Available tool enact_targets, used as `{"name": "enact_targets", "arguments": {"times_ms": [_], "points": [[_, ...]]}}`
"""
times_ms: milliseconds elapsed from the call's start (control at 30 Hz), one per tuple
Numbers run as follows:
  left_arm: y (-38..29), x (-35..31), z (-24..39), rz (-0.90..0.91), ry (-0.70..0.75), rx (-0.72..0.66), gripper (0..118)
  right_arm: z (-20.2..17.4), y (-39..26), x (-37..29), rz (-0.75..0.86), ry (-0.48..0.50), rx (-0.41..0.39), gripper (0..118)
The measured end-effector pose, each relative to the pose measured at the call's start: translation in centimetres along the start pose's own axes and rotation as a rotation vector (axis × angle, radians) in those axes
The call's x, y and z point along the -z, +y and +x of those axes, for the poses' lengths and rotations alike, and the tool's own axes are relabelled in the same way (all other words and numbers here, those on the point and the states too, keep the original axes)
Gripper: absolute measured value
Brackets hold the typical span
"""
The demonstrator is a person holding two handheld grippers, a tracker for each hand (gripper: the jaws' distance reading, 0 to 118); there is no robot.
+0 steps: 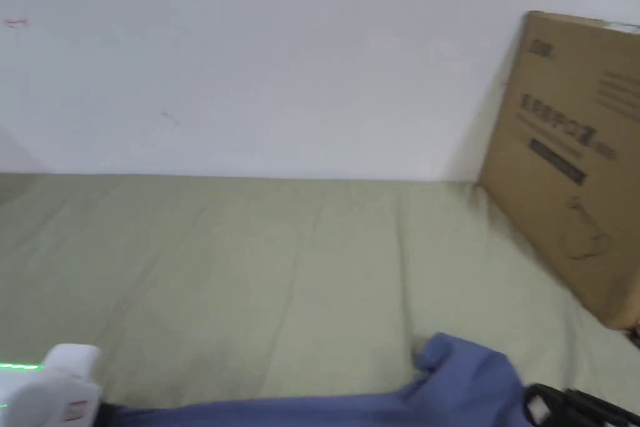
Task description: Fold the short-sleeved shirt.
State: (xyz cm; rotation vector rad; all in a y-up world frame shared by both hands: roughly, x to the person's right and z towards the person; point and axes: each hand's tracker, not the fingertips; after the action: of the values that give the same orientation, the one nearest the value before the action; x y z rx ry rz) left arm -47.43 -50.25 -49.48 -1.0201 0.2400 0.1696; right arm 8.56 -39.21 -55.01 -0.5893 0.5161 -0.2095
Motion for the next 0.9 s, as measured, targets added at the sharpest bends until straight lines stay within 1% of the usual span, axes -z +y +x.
{"name": "enact_targets", "arguments": {"times_ms": [33,100,167,200,233,267,300,333,367,400,433,467,567,600,633,667,700,733,767,800,867,900], "points": [[0.0,-0.7,-0.1,0.003,-0.059,-0.027,2,1.1,0.8,0.9,-0.023,-0.021,0.028,0],[0.3,-2.8,-0.1,0.056,-0.041,-0.061,2,4.2,2.9,3.3,-0.071,-0.042,0.121,0],[0.6,-4.4,-0.3,0.090,-0.079,-0.083,2,6.9,4.7,5.9,-0.104,-0.043,0.214,0],[0.8,-4.9,-0.2,0.088,-0.071,-0.076,2,7.9,5.5,7.2,-0.128,-0.064,0.229,0],[0.8,-5.4,0.2,0.091,-0.063,-0.068,2,8.8,6.4,8.9,-0.172,-0.118,0.227,1],[0.7,-5.9,0.6,0.098,-0.058,-0.044,2,9.6,7.4,11.1,-0.256,-0.154,0.219,25],[0.6,-6.2,0.9,0.099,-0.048,-0.016,2,10.2,7.9,13.1,-0.336,-0.145,0.214,83],[0.5,-6.5,1.1,0.100,-0.041,0.000,2,10.8,8.0,14.8,-0.396,-0.166,0.219,108],[0.6,-6.3,0.9,0.100,-0.034,0.010,2,11.1,7.7,17.0,-0.499,-0.177,0.204,111],[0.5,-6.4,1.0,0.099,-0.031,0.011,2,11.4,7.2,18.3,-0.528,-0.180,0.210,111],[0.5,-6.5,0.9,0.094,-0.031,0.009,2,11.7,6.9,19.6,-0.547,-0.200,0.197,111],[0.5,-6.2,0.6,0.089,-0.029,0.003,2,12.0,6.6,20.9,-0.574,-0.241,0.188,111],[0.4,-5.5,0.0,0.048,-0.012,-0.015,2,12.3,5.1,23.5,-0.669,-0.323,0.123,108],[0.4,-5.1,-0.3,0.041,-0.010,-0.013,2,12.2,4.7,24.0,-0.708,-0.329,0.080,99],[0.3,-4.7,-0.5,0.030,-0.006,-0.010,2,11.9,4.0,24.2,-0.740,-0.341,0.018,86],[0.2,-4.3,-0.6,0.017,-0.008,-0.012,2,11.2,3.7,24.0,-0.729,-0.391,-0.090,79],[0.1,-4.0,-0.7,0.006,-0.011,-0.017,2,10.6,3.9,23.4,-0.686,-0.349,-0.105,75],[-0.1,-3.8,-0.6,-0.002,-0.011,-0.022,2,10.3,4.3,23.1,-0.672,-0.334,-0.109,61],[-0.2,-3.6,-0.6,-0.008,-0.012,-0.024,2,9.9,4.2,22.3,-0.662,-0.330,-0.112,35],[-0.4,-3.6,-0.6,-0.011,-0.013,-0.027,2,9.7,4.5,21.8,-0.641,-0.293,-0.100,0],[-0.7,-4.0,-0.6,0.001,-0.015,-0.046,2,9.1,5.8,20.0,-0.584,-0.249,-0.071,0],[-0.8,-4.4,-0.7,0.013,-0.015,-0.060,2,8.9,6.2,18.7,-0.550,-0.198,-0.049,0]]}}
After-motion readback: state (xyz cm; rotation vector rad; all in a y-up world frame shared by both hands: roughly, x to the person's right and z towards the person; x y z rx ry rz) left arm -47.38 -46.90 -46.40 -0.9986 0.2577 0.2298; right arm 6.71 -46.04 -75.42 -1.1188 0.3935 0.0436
